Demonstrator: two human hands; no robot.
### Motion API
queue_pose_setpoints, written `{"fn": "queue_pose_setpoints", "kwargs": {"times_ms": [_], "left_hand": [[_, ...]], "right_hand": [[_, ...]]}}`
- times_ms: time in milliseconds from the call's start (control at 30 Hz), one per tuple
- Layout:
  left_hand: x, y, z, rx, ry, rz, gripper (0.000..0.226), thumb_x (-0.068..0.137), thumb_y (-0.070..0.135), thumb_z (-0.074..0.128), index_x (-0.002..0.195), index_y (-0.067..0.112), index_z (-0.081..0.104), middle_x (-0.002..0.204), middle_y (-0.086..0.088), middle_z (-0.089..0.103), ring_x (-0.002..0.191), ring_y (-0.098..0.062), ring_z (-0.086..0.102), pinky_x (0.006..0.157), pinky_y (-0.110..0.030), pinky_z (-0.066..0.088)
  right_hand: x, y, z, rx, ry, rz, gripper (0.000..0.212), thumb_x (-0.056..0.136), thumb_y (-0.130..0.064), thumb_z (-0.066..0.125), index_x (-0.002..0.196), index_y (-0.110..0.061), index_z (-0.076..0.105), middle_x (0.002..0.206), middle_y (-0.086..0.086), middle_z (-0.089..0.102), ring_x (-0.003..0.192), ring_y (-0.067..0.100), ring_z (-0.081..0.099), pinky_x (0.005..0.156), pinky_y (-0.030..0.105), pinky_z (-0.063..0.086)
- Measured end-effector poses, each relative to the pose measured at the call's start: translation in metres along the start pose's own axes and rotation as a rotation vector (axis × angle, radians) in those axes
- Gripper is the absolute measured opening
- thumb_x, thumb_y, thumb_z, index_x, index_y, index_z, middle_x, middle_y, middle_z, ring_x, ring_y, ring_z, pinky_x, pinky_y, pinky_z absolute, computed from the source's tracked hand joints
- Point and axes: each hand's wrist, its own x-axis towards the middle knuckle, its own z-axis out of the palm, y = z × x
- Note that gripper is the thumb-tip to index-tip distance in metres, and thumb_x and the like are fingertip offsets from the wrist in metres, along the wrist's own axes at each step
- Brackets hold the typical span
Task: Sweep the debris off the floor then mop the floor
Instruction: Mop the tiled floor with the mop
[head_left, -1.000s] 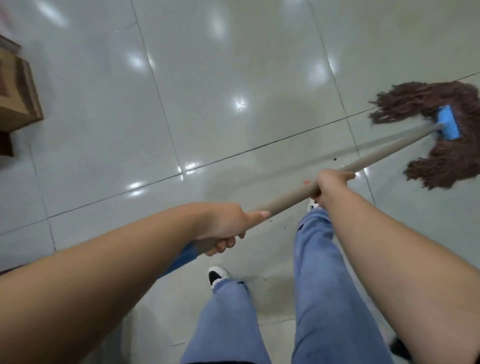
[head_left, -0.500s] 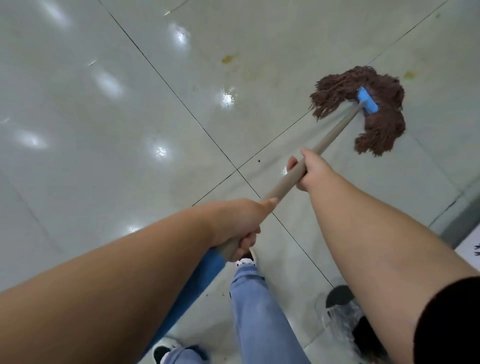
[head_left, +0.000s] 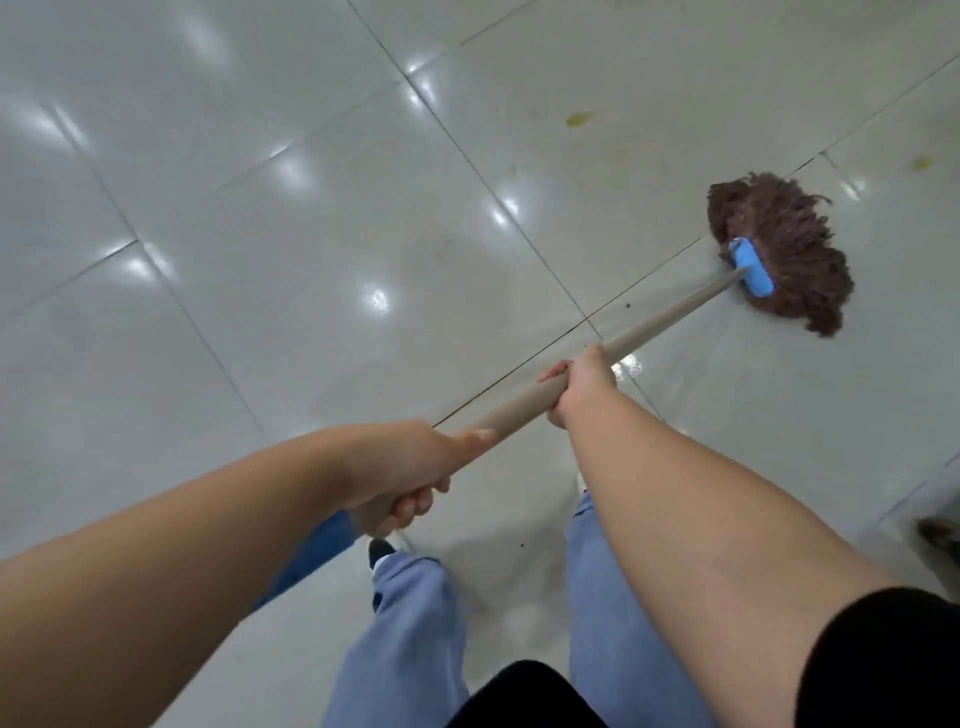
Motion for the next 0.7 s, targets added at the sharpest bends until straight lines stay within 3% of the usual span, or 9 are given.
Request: {"fn": "queue_pose_setpoints", "kwargs": {"times_ms": [100,233,367,433,533,700], "left_hand": [[-0.030,-0.097,-0.034,0.005,0.017,-0.090,0.063,0.080,0.072,0.043,0.078,0.009,0.048,0.040,0.004,0.033,0.028,-0.010,0.026,0.038,-0.009,0.023],[-0.065,-0.214,-0.077,0.033,-0.035,-0.289,0.061,0.078,0.074,0.039,0.075,0.013,0.043,0.040,0.003,0.036,0.030,-0.013,0.031,0.041,-0.010,0.028],[-0.081,-0.276,-0.108,-0.009,-0.177,-0.371,0.066,0.079,0.072,0.041,0.068,0.008,0.052,0.052,-0.008,0.057,0.043,-0.021,0.055,0.049,-0.023,0.049],[-0.074,-0.274,-0.108,-0.055,-0.129,-0.300,0.064,0.083,0.068,0.042,0.075,0.006,0.057,0.054,-0.008,0.059,0.046,-0.021,0.058,0.050,-0.024,0.051],[-0.059,-0.251,-0.099,0.009,-0.105,-0.253,0.053,0.087,0.063,0.038,0.084,0.012,0.054,0.047,-0.001,0.047,0.036,-0.015,0.042,0.044,-0.016,0.039],[-0.051,-0.182,-0.109,0.090,-0.055,-0.272,0.057,0.085,0.067,0.035,0.083,0.012,0.049,0.040,0.003,0.043,0.032,-0.013,0.035,0.042,-0.017,0.036]], "right_hand": [[-0.042,0.099,0.037,-0.038,0.002,0.048,0.042,0.095,-0.049,0.039,0.070,-0.016,0.037,0.033,-0.005,0.036,0.024,0.010,0.034,0.041,0.015,0.035],[-0.089,0.219,0.075,-0.058,-0.015,0.149,0.043,0.095,-0.050,0.041,0.069,-0.016,0.035,0.050,-0.003,0.037,0.035,0.012,0.034,0.041,0.019,0.034],[-0.110,0.293,0.093,-0.066,-0.068,0.236,0.043,0.094,-0.052,0.040,0.074,-0.015,0.037,0.052,0.001,0.041,0.042,0.015,0.038,0.041,0.021,0.038],[-0.111,0.301,0.094,-0.064,-0.094,0.239,0.042,0.095,-0.051,0.041,0.076,-0.013,0.037,0.055,0.003,0.042,0.044,0.015,0.041,0.037,0.015,0.041],[-0.098,0.280,0.087,0.020,-0.109,0.256,0.044,0.094,-0.049,0.042,0.073,-0.010,0.038,0.056,0.006,0.045,0.043,0.018,0.044,0.036,0.015,0.043],[-0.064,0.203,0.090,0.132,-0.134,0.205,0.048,0.095,-0.054,0.038,0.068,-0.014,0.035,0.029,-0.002,0.037,0.021,0.012,0.036,0.036,0.012,0.040]]}}
